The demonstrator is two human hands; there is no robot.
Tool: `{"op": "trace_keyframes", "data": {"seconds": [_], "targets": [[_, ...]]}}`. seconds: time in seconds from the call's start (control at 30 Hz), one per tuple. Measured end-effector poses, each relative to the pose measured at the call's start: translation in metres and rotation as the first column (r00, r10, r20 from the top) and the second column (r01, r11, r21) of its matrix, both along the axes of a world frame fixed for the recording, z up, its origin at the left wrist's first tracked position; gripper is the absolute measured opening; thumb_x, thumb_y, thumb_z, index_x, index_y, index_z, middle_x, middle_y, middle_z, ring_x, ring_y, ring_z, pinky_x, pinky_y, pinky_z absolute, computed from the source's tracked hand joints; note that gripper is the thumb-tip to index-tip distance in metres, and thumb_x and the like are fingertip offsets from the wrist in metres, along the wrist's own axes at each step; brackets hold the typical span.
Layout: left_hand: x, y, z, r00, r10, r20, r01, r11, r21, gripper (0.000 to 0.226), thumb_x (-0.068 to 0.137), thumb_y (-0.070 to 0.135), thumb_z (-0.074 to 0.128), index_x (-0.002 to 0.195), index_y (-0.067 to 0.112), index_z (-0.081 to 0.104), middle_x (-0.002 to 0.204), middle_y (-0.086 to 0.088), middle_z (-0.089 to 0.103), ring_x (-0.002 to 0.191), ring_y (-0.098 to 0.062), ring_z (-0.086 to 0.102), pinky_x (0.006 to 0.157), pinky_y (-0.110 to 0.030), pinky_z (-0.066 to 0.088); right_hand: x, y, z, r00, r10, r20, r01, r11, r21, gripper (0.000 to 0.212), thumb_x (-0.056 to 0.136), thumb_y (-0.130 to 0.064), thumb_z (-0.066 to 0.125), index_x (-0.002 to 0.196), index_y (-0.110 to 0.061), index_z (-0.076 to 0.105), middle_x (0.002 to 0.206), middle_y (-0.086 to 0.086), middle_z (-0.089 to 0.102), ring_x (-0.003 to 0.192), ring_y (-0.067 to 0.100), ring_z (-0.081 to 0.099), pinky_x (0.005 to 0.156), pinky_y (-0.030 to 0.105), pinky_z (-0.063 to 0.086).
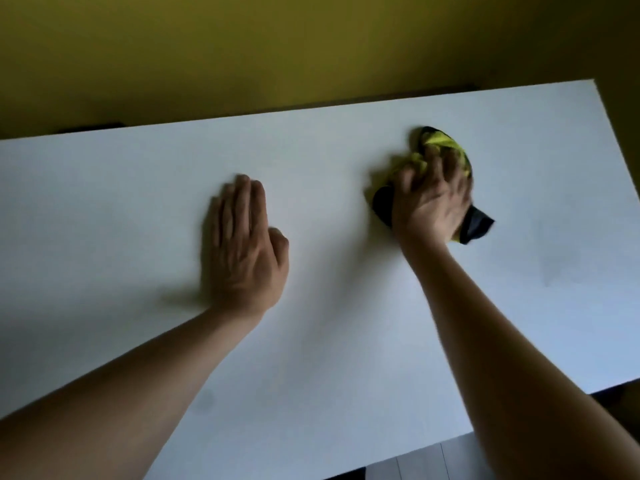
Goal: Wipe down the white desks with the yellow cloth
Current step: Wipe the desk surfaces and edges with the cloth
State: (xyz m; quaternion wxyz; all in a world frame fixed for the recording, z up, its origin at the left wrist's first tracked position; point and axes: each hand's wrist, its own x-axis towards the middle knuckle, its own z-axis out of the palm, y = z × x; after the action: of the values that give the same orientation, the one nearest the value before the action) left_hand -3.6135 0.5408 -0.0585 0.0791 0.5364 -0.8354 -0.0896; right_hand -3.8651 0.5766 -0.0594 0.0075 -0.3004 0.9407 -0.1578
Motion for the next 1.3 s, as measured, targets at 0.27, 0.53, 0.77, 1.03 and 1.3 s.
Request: {"op": "trace_keyframes", "data": {"seconds": [0.27, 0.53, 0.77, 1.03, 1.3], "targets": [[0.002, -0.001, 0.000, 1.000, -0.017, 0.011, 0.017, 1.000, -0.011, 0.065, 0.097, 0.022, 0.034, 0.159, 0.001, 0.032, 0.168, -0.016, 0.026, 0.157, -0.031, 0.023, 0.128, -0.049, 0.017, 0.097, -0.076, -0.004, 0.790, 0.613, -0.006, -0.610, 0.784, -0.117, 0.049, 0.092, -0.047, 0.054, 0.137, -0.029, 0.061, 0.146, 0.009, 0.053, 0.137, 0.026, 0.047, 0.119, 0.046, 0.025], [-0.004, 0.000, -0.001, 1.000, 0.008, 0.023, -0.008, 1.000, -0.002, 0.064, 0.098, 0.020, 0.035, 0.160, 0.003, 0.030, 0.169, -0.014, 0.025, 0.157, -0.031, 0.023, 0.129, -0.048, 0.017, -0.046, -0.026, -0.005, 0.964, 0.261, -0.051, -0.263, 0.964, -0.039, 0.053, 0.092, -0.043, 0.046, 0.140, -0.023, 0.057, 0.150, 0.011, 0.048, 0.136, 0.031, 0.045, 0.117, 0.040, 0.029], [-0.003, 0.001, -0.005, 1.000, 0.023, 0.003, -0.023, 0.999, -0.048, 0.062, 0.100, 0.021, 0.034, 0.160, 0.003, 0.032, 0.168, -0.014, 0.028, 0.156, -0.032, 0.025, 0.128, -0.048, 0.020, -0.026, -0.066, -0.005, 0.996, 0.070, -0.050, -0.071, 0.997, -0.020, 0.057, 0.088, -0.048, 0.039, 0.135, -0.023, 0.059, 0.144, 0.010, 0.052, 0.135, 0.030, 0.045, 0.116, 0.042, 0.029], [-0.002, -0.002, -0.003, 0.998, 0.018, 0.059, -0.015, 0.999, -0.042, 0.065, 0.097, 0.024, 0.033, 0.159, 0.005, 0.033, 0.166, -0.016, 0.032, 0.154, -0.032, 0.029, 0.128, -0.047, 0.021, 0.114, -0.149, 0.002, 0.721, 0.692, 0.036, -0.690, 0.722, -0.053, 0.044, 0.086, -0.055, 0.047, 0.115, -0.028, 0.066, 0.108, 0.005, 0.063, 0.108, 0.031, 0.058, 0.109, 0.044, 0.034], [-0.002, -0.003, -0.005, 1.000, 0.014, 0.016, -0.014, 1.000, -0.027, 0.065, 0.097, 0.023, 0.034, 0.160, 0.005, 0.032, 0.168, -0.014, 0.028, 0.156, -0.032, 0.027, 0.128, -0.048, 0.019, -0.047, -0.110, -0.002, 0.886, 0.462, -0.035, -0.460, 0.887, 0.047, 0.045, 0.089, -0.051, 0.045, 0.116, -0.020, 0.063, 0.113, 0.017, 0.061, 0.108, 0.038, 0.055, 0.089, 0.042, 0.040]]}}
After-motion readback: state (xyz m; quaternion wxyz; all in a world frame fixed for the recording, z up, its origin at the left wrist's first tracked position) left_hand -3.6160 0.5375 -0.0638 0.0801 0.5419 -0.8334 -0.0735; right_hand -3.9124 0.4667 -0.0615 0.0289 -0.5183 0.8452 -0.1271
